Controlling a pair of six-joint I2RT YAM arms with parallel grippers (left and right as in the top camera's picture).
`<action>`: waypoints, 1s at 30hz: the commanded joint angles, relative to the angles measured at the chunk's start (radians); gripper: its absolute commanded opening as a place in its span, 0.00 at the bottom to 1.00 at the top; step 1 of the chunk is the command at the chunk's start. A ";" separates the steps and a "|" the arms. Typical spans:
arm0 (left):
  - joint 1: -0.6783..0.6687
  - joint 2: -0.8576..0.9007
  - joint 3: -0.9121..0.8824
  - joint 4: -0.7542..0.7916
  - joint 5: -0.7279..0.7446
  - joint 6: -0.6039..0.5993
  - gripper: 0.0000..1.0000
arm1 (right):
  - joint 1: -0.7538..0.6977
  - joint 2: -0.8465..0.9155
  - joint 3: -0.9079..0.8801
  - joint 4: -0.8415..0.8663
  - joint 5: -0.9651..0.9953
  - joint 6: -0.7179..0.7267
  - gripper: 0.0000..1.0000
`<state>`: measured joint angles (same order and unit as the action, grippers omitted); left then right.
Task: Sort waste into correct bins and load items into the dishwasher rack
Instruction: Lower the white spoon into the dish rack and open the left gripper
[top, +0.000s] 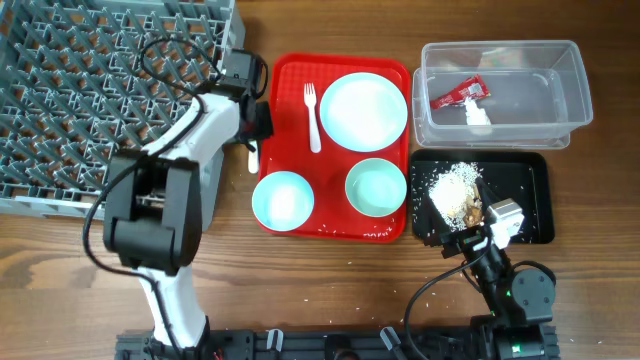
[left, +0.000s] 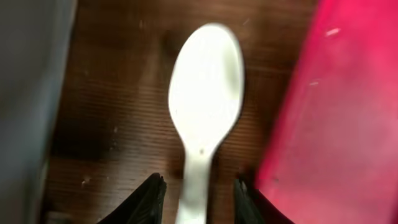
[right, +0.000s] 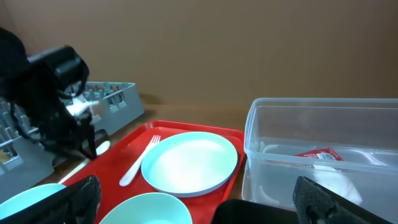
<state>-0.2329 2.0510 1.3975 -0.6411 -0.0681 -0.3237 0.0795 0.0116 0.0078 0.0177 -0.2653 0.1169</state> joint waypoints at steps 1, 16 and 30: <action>0.003 0.044 -0.008 -0.002 -0.027 -0.033 0.36 | -0.002 -0.007 -0.003 0.007 0.003 -0.010 1.00; 0.002 -0.103 -0.008 -0.022 -0.027 -0.020 0.04 | -0.002 -0.007 -0.003 0.006 0.003 -0.010 1.00; 0.034 -0.387 -0.008 -0.090 -0.170 0.391 0.10 | -0.002 -0.007 -0.003 0.006 0.003 -0.010 1.00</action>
<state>-0.2203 1.7008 1.3968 -0.7334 -0.1680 -0.1745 0.0795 0.0116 0.0078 0.0177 -0.2653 0.1169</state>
